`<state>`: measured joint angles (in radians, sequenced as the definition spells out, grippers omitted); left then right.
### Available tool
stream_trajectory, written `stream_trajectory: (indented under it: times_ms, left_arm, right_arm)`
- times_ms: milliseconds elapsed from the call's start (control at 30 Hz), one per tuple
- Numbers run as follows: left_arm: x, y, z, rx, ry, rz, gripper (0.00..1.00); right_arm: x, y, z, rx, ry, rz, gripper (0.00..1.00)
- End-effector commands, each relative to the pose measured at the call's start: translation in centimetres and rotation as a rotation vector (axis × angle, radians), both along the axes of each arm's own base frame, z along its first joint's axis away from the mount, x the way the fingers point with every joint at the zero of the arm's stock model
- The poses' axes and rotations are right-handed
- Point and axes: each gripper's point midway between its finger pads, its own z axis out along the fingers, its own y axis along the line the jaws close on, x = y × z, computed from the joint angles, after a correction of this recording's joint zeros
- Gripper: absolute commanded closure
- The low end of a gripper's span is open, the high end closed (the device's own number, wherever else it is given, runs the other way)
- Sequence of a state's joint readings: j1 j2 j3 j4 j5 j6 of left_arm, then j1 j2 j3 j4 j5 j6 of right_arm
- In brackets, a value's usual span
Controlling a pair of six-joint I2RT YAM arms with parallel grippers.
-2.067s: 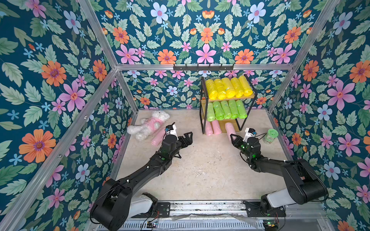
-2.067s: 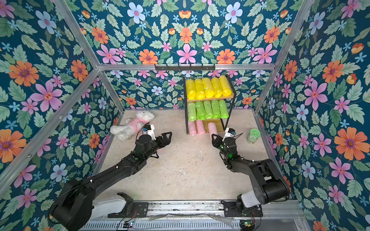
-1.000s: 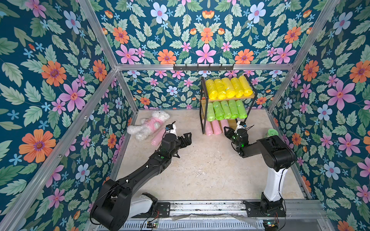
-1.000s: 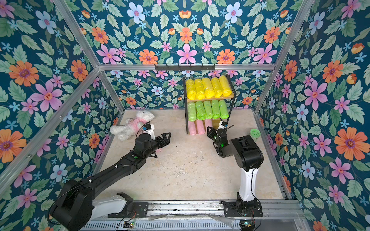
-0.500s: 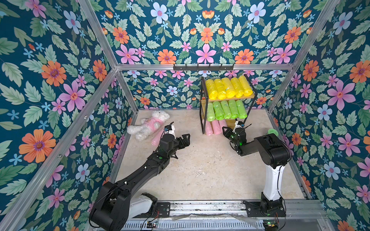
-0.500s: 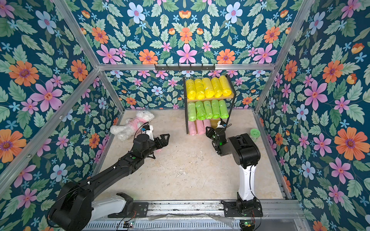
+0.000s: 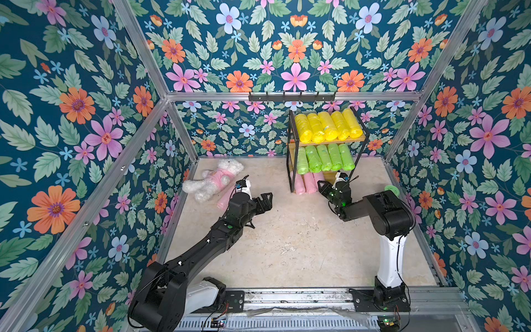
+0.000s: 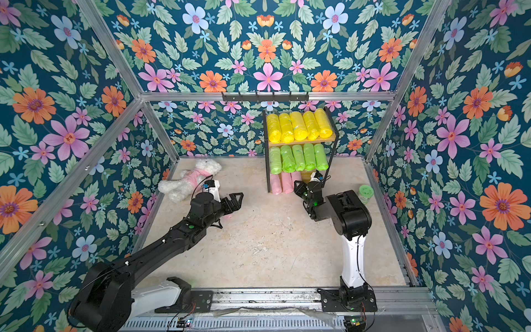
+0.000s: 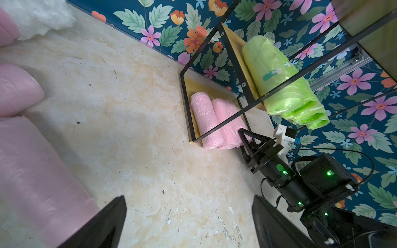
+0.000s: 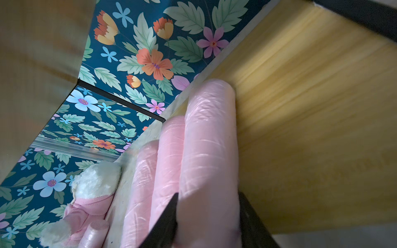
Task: Sort the rolls of trash bags by color and place them on the shelf
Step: Place the roll of trash bags on the shelf.
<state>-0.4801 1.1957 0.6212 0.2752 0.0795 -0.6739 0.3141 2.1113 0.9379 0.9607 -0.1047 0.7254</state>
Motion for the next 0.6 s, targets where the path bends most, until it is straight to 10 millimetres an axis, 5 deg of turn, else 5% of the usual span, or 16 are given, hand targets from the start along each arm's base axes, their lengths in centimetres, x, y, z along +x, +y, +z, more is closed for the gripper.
stream_trajectory:
  times_ms: [0,367,567]
  left_arm:
    - [0.1,0.3,0.2,0.015,-0.012,0.0,0.04]
    - [0.3,1.5,-0.5,0.063,0.009,0.03,0.03]
    - [0.8,5.5,-1.6,0.179,0.053,0.159,0.03]
  right_arm:
    - [0.0,-0.2,0.2,0.001,0.002,-0.014,0.55]
    - [-0.9,-1.4,1.6,-0.013,-0.025,-0.055,0.37]
    - [-2.3,-1.7,3.1,0.008,-0.058,-0.053,0.26]
